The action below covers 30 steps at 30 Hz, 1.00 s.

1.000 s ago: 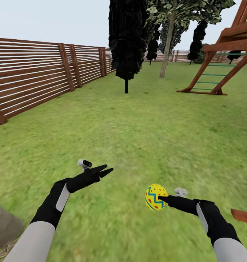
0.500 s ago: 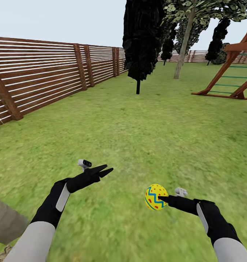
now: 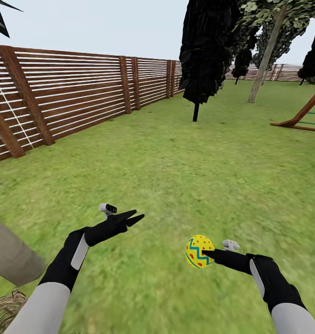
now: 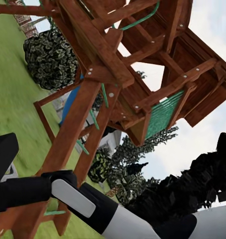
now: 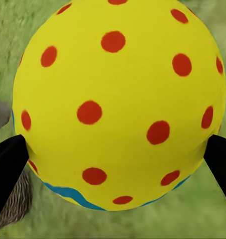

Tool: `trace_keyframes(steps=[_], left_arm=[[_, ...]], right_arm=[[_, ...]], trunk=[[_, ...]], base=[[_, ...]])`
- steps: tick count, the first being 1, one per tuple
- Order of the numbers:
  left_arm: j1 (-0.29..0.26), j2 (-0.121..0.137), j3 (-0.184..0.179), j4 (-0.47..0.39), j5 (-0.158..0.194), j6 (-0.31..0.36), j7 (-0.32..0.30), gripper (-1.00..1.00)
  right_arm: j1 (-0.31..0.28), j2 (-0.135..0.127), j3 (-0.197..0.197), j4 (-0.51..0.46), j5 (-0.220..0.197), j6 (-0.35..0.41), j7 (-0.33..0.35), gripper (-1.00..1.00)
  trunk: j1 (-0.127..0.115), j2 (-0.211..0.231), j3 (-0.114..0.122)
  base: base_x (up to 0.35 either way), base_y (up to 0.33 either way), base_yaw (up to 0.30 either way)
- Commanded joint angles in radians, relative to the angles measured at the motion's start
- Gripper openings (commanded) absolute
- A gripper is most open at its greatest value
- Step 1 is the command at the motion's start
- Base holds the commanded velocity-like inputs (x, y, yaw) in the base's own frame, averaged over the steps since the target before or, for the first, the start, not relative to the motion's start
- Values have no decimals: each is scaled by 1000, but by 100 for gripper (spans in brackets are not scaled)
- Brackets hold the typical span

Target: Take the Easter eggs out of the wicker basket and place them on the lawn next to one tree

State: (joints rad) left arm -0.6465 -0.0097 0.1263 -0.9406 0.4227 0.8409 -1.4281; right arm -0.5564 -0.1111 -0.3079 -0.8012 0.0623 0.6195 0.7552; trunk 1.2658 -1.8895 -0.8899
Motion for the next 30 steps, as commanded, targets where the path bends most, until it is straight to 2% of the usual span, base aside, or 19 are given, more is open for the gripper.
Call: trace_keyframes(steps=[1,4,7,9,12,15,19,21,23,24,27,30], left_arm=[[-1,-1,2,1,-2,10,-4,100],[-1,-1,3,1,-2,10,-5,100],[-1,0,3,-3,-2,10,-5,100],[-1,1,3,-6,-1,10,-6,100],[-1,9,6,-9,5,9,-14,100],[-1,11,6,-20,8,10,-22,100],[-1,11,7,-30,9,13,-37,100],[-1,11,6,-30,10,13,-54,100],[-1,9,6,-30,10,14,-62,100],[-1,8,5,-30,10,15,-63,100],[-1,4,4,-30,10,15,-64,100],[-1,4,4,-32,10,18,-84,100]], right_arm=[[0,1,-4,-1,7,5,7,-100],[0,2,0,0,4,-13,-17,-100],[0,13,36,0,6,-16,-33,-100],[0,15,41,1,5,-16,-48,-100],[0,39,48,2,5,-16,-109,-100],[0,57,174,3,3,-16,-195,-100],[0,86,212,12,5,-17,-243,-100],[0,89,287,50,5,-41,-269,-100],[0,89,372,77,1,-114,-322,-100],[0,90,390,83,1,-142,-353,-100],[0,91,399,88,1,-171,-425,-100],[0,129,400,91,8,-202,-500,-100]], trunk=[[0,0,-1],[0,0,-1],[0,0,-1],[0,0,-1],[0,0,-1],[0,0,-1],[0,0,-1],[0,0,-1],[0,0,-1],[0,0,-1],[0,0,-1],[0,0,-1]], base=[[63,-49,292],[11,-9,292],[1,-1,292],[0,0,292],[0,0,292],[0,0,292],[0,0,292],[0,0,292],[0,0,292],[0,0,292],[0,0,292],[0,0,292]])
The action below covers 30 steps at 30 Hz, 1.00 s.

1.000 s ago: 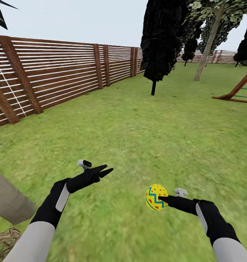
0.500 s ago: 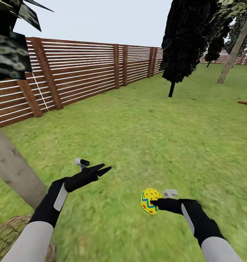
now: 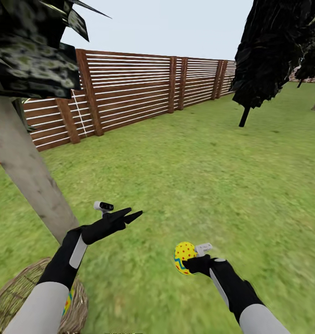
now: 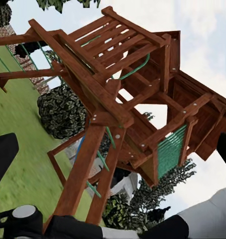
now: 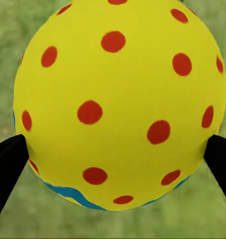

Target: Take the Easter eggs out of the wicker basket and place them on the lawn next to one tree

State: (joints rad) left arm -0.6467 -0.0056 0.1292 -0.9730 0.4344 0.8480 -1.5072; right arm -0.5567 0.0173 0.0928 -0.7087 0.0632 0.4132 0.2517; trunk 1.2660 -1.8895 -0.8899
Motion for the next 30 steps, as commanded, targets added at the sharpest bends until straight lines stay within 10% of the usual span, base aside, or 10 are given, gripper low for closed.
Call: trace_keyframes(steps=[1,14,30], left_arm=[[-1,0,1,-9,-2,14,-30,100],[33,-6,-3,-138,-2,23,-64,100],[42,-2,-2,-134,-2,22,-64,100]], right_arm=[[0,9,7,10,13,-8,-51,-100],[0,45,202,76,26,-137,-145,-100],[0,43,212,79,79,-171,-175,-100]], trunk=[[0,0,-1],[0,0,-1],[0,0,-1]], base=[[0,0,293],[0,0,295],[-49,-180,240]])
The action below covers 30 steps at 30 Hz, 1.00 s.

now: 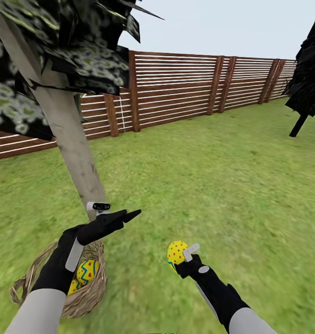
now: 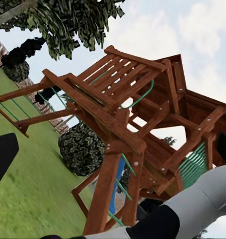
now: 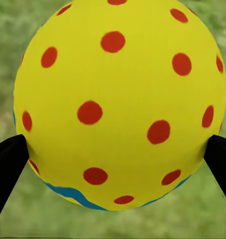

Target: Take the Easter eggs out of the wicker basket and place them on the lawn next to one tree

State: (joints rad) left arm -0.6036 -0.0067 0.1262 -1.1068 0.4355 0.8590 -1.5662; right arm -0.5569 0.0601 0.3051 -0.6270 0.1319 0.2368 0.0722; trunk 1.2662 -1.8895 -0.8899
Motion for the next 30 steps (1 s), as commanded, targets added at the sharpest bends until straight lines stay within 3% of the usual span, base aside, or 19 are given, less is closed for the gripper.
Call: trace_keyframes(steps=[1,4,14,21,23,25,28,30], left_arm=[[-1,-1,1,0,-3,11,-5,100],[0,0,1,4,-2,10,-5,100],[4,1,1,6,12,9,-5,100],[4,4,1,-1,26,9,-5,100],[4,4,1,-4,26,8,-5,100],[4,5,1,-6,35,8,-5,100],[4,8,2,-13,79,7,-5,100],[8,9,2,-41,90,7,-5,100]], right_arm=[[0,0,0,-2,23,5,4,-100],[0,1,0,21,63,2,4,-100],[0,2,0,42,69,1,4,-100],[0,0,-1,40,69,0,7,-100],[0,2,17,41,79,3,4,-100],[0,18,41,42,87,4,-56,-100],[-1,63,48,43,84,0,-273,-100],[-5,78,49,46,83,-2,-308,-100]], trunk=[[0,0,-1],[0,0,-1],[0,0,-1],[0,0,-1],[0,0,-1],[0,0,-1],[0,0,-1],[0,0,-1]], base=[[-76,-321,295],[-7,-290,295],[201,-261,279],[27,-32,29],[0,0,230],[0,-92,282],[68,-265,291],[152,-293,293]])
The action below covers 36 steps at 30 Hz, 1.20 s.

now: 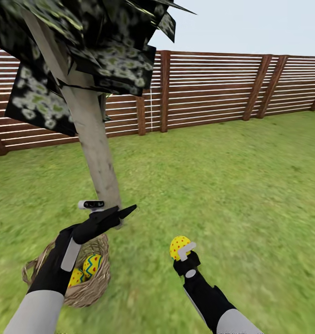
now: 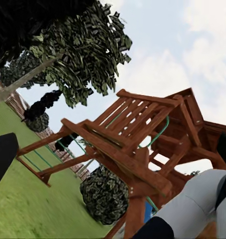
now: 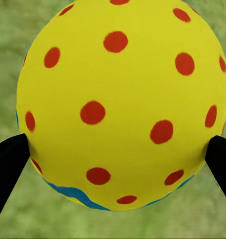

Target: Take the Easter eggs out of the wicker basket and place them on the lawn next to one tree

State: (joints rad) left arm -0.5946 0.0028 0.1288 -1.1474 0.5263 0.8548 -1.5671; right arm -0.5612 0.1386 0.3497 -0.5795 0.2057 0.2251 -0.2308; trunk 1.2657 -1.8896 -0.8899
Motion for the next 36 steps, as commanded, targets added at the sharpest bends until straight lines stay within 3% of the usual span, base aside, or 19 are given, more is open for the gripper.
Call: trace_keyframes(steps=[1,4,8,9,10,11,13,17,21,31,33,34,36], left_arm=[[10,0,0,-28,2,12,-4,100],[31,-1,-2,-130,1,15,-4,100],[48,-1,-2,-182,2,31,-4,100],[52,-1,-2,-188,3,38,-4,100],[58,-1,-2,-196,3,42,-4,100],[60,-1,-2,-198,3,43,-4,100],[62,-1,-2,-199,3,44,-4,100],[62,-1,-2,-201,4,45,-4,100],[73,-1,-2,-211,43,45,-4,100],[78,-3,-3,-215,44,44,-4,100],[78,23,1,-240,44,45,-4,100],[78,65,3,-261,44,46,-4,100],[80,122,31,-277,44,45,-4,100]], right_arm=[[-5,4,5,15,9,5,-13,-100],[-38,22,5,105,9,-61,-19,-100],[-86,32,5,182,9,-99,-13,-100],[-89,36,21,191,9,-101,-11,-100],[-90,36,95,197,6,-107,-9,-100],[-89,36,139,200,4,-123,-9,-100],[-82,36,165,205,3,-146,-9,-100],[-79,36,187,218,3,-155,15,-100],[-78,36,205,217,4,-157,65,-100],[-79,33,201,205,2,-188,58,-100],[-79,33,201,205,3,-190,58,-100],[-79,33,200,205,2,-191,57,-100],[-79,33,197,198,2,-191,56,-100]], trunk=[[0,0,-1],[0,0,-1],[0,0,-1],[0,0,-1],[0,0,-1],[0,0,-1],[0,0,-1],[0,0,-1],[0,0,-1],[0,0,-1],[0,0,-1],[0,0,-1],[0,0,-1]], base=[[207,-266,293],[231,-231,293],[239,-141,293],[227,-117,293],[238,-186,293],[242,-206,293],[192,-171,293],[28,-25,293],[1,-1,293],[0,0,179],[0,0,294],[0,0,294],[0,0,295]])
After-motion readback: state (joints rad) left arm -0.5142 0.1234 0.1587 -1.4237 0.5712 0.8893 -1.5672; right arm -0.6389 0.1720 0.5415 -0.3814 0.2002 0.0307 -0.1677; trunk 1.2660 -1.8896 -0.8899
